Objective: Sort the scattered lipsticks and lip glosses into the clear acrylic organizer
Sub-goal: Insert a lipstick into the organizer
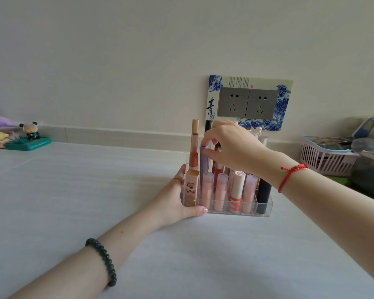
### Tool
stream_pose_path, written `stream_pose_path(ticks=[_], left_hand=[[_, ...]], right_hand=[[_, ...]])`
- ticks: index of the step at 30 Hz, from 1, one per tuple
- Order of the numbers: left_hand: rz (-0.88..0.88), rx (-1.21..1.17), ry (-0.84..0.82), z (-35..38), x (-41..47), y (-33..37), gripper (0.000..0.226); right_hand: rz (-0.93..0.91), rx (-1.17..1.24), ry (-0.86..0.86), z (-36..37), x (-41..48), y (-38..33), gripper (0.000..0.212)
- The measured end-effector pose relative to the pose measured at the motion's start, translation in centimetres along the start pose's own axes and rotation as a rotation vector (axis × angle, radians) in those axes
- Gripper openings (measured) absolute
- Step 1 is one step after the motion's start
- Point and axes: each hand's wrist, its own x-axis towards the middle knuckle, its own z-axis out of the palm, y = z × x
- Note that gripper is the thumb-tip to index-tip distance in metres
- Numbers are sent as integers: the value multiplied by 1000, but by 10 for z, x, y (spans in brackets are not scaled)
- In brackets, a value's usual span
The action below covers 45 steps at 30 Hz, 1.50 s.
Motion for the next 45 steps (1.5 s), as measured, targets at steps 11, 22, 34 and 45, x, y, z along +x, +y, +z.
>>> stream_pose_path(ticks=[11, 22, 34, 45], left_hand=[[-26, 4, 3, 0, 0, 1, 109], [-26, 25, 4, 0, 1, 0, 111], [-23, 16, -6, -1, 1, 0, 112], [-35, 15, 2, 0, 2, -3, 111]], right_hand=[[39, 228, -12, -3, 1, 2, 9], [91, 285, -3, -3, -1, 2, 14], [80, 241, -13, -4, -2, 1, 14], [55, 285, 86, -11, -5, 0, 14]])
